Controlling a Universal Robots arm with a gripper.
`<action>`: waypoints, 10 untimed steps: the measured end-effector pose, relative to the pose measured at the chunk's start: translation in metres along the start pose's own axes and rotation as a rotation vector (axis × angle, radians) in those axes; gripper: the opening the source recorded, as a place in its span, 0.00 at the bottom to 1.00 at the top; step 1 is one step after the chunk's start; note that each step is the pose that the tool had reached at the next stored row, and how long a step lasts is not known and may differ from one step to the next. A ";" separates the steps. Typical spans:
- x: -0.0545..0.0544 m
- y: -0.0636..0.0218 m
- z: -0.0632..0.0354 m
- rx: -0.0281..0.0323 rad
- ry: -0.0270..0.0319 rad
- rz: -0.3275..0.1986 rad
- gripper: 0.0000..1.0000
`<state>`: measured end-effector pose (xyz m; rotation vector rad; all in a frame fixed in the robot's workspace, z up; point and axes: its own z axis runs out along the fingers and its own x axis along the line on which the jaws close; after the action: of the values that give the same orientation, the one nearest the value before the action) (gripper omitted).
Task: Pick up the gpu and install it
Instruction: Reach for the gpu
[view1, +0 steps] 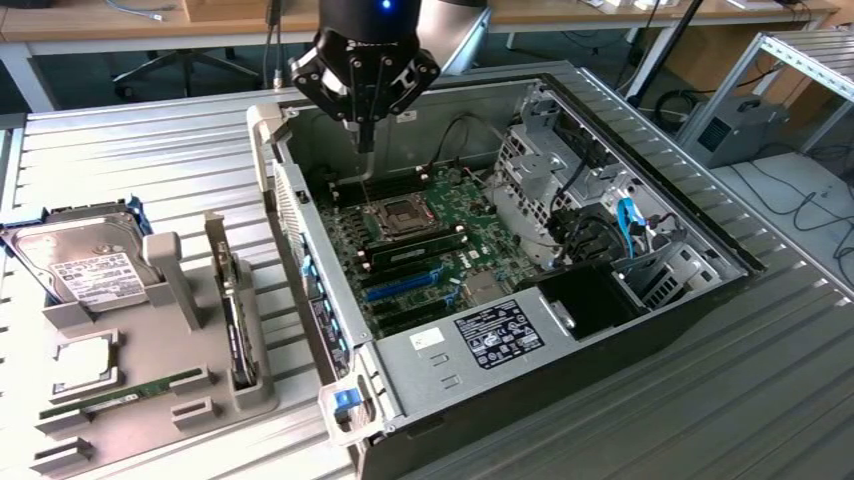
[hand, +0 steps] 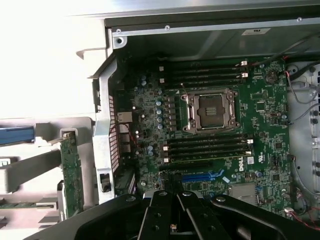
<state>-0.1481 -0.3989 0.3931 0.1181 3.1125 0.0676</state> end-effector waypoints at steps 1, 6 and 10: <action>0.000 0.0000 0.0000 -0.0001 -0.0001 0.000 0.11; 0.002 -0.0001 0.0000 -0.0001 -0.0001 0.000 0.11; 0.003 -0.0002 0.0000 0.0000 0.0000 0.000 0.11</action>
<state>-0.1509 -0.3989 0.3931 0.1180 3.1125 0.0676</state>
